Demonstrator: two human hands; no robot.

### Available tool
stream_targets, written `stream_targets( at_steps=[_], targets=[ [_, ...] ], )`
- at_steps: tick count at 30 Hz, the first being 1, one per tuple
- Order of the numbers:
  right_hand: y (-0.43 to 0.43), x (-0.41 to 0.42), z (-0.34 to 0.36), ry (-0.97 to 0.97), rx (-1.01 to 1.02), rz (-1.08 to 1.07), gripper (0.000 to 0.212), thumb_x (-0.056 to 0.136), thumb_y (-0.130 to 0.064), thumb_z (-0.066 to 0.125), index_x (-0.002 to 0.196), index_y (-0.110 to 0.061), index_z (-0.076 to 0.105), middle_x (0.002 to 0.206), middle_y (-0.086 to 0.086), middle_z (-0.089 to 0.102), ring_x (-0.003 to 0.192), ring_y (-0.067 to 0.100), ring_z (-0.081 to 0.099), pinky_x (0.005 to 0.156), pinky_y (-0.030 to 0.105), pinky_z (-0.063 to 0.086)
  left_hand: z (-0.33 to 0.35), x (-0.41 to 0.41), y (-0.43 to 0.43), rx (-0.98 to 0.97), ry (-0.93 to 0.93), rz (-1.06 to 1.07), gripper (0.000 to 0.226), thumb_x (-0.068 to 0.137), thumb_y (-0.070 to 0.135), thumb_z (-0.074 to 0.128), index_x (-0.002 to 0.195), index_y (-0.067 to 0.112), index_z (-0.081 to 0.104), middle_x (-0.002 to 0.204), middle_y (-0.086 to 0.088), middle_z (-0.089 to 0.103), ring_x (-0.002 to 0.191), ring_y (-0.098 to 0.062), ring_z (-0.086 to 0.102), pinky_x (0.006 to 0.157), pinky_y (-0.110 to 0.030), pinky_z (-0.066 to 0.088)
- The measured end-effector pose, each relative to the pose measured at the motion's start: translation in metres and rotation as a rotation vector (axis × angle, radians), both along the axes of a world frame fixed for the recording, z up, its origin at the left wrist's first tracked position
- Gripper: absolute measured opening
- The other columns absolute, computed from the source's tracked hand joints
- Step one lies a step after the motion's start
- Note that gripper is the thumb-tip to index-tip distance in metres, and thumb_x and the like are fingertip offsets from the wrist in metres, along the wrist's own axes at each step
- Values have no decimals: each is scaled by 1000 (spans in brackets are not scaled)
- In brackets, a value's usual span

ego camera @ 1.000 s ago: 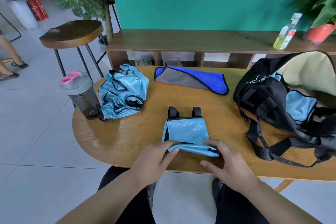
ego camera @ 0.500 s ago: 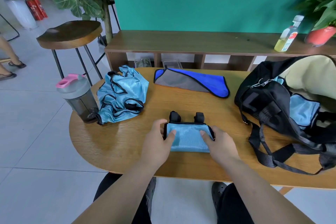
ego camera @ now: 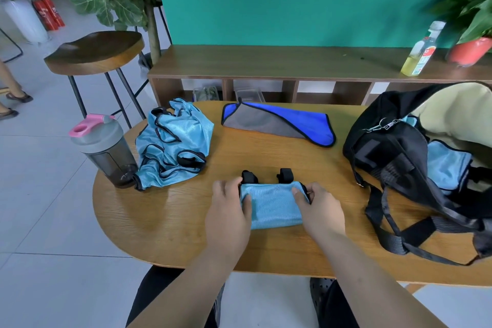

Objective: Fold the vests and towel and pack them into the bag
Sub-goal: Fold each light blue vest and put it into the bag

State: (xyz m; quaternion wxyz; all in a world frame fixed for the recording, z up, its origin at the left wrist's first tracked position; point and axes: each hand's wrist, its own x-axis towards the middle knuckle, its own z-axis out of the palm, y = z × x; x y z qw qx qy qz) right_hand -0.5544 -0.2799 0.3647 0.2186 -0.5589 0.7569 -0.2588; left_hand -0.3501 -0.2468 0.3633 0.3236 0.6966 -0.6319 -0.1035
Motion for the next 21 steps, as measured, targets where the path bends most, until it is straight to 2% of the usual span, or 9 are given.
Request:
stream_targets(
  at_steps=[3,5,7,10,13,15,17,19,21],
  targets=[
    [0,3,2,28,9,-20,39,102,-61,53,123,-29,54,81,-17,57,67,6,61,55,31,56,-2,-9,1,-189,-303,-213,42,100,23,62,142,20,57,143,-1,51,135,-22,48,111,-37,43],
    [0,8,3,38,-1,-30,34,102,-57,55,124,-31,50,83,-15,58,66,9,63,51,30,55,-10,-15,-4,-132,-459,-381,52,106,30,50,155,15,45,162,-3,41,154,-23,31,126,-43,27],
    [1,12,2,58,-18,-52,36,101,-53,58,128,-32,49,102,-9,62,77,11,65,54,31,56,-20,-17,-7,10,-532,-406,62,111,43,31,165,12,26,173,-5,24,162,-22,12,131,-45,15],
    [7,14,-5,301,-230,48,45,98,-39,67,140,-25,55,131,-1,52,113,20,56,83,35,57,-27,-12,-8,84,-567,-421,67,112,49,19,166,11,21,174,-5,20,163,-21,5,132,-45,11],
    [12,20,-12,505,-400,413,49,98,-25,68,145,-22,59,151,1,51,140,22,48,110,41,49,-28,-10,-9,75,-597,-443,67,112,49,19,167,11,21,174,-7,21,163,-22,6,131,-45,13],
    [11,21,-22,593,-319,588,52,106,-27,52,157,-21,45,166,-2,40,158,16,26,128,40,25,-29,-8,-9,65,-597,-449,67,112,49,18,167,11,19,174,-7,19,163,-20,4,131,-44,14],
    [9,18,-27,586,-225,595,55,112,-37,25,165,-23,28,173,-6,25,161,10,6,130,38,7,-30,-6,-7,90,-578,-453,69,112,53,12,168,12,9,176,-6,4,162,-18,-9,132,-43,8],
    [11,14,-26,551,-146,580,59,111,-45,12,168,-29,14,176,-10,6,161,8,-9,131,38,2,-29,-5,-5,127,-556,-433,73,111,57,6,167,12,-2,175,-5,-13,160,-16,-21,132,-43,1],
    [16,13,-25,559,-62,590,58,113,-49,9,167,-34,-2,174,-13,-14,158,9,-23,132,42,0,-30,-6,-4,146,-555,-424,74,109,58,2,167,12,-6,174,-4,-19,158,-16,-26,132,-43,-1]
  ],
)
